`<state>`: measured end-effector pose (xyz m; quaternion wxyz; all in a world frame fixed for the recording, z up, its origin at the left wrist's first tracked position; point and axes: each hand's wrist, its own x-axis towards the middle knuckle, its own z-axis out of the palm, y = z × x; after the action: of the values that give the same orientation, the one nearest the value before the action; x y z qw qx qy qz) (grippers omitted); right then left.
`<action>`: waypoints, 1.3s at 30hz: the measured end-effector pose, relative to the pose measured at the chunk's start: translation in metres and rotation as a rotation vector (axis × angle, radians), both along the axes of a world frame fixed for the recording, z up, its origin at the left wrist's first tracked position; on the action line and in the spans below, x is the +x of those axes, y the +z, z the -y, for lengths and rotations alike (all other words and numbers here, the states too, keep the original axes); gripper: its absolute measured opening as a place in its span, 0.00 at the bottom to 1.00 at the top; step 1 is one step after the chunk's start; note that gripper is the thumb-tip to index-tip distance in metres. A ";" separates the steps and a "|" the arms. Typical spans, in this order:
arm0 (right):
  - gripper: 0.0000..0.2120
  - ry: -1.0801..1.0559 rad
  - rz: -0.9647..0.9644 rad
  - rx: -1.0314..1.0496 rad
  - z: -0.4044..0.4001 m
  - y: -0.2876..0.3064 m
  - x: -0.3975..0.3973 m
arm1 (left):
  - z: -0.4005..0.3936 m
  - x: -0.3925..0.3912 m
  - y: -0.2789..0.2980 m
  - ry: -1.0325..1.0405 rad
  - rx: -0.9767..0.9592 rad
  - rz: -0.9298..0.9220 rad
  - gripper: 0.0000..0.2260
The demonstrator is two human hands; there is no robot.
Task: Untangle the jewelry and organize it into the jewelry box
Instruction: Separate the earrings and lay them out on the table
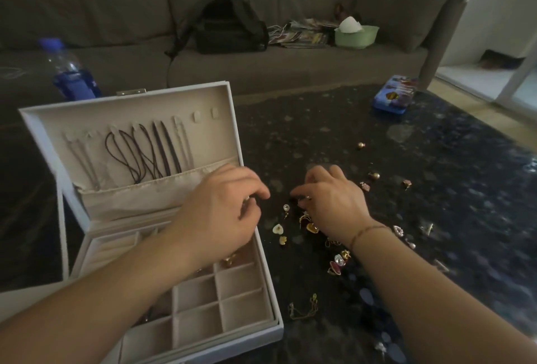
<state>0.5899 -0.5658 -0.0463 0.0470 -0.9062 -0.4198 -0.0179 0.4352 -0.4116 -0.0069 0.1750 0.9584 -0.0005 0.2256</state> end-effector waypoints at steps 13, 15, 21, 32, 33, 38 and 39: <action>0.03 -0.364 -0.594 0.626 0.023 0.014 0.010 | 0.023 0.031 -0.001 -0.095 0.092 -0.015 0.06; 0.01 -0.487 -0.957 0.948 0.037 0.025 0.014 | 0.028 0.033 0.001 -0.098 0.051 0.008 0.06; 0.06 -0.633 -1.532 1.421 0.076 0.034 0.013 | 0.029 0.047 -0.001 0.011 -0.016 -0.175 0.08; 0.27 -0.779 -1.731 1.558 0.134 0.020 0.019 | 0.067 0.133 -0.016 0.000 -0.030 -0.437 0.12; 0.27 -0.781 -1.725 1.559 0.134 0.019 0.020 | 0.071 0.141 -0.018 0.006 -0.019 -0.434 0.12; 0.27 -0.762 -1.733 1.554 0.136 0.021 0.020 | 0.093 0.170 -0.033 0.056 0.092 -0.460 0.17; 0.27 -0.753 -1.738 1.554 0.136 0.021 0.021 | 0.095 0.173 -0.035 0.071 0.112 -0.459 0.16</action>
<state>0.6105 -0.7021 -0.0249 0.8318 -0.4122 0.1617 0.3347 0.6085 -0.5071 -0.0419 0.1090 0.9922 0.0604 0.0074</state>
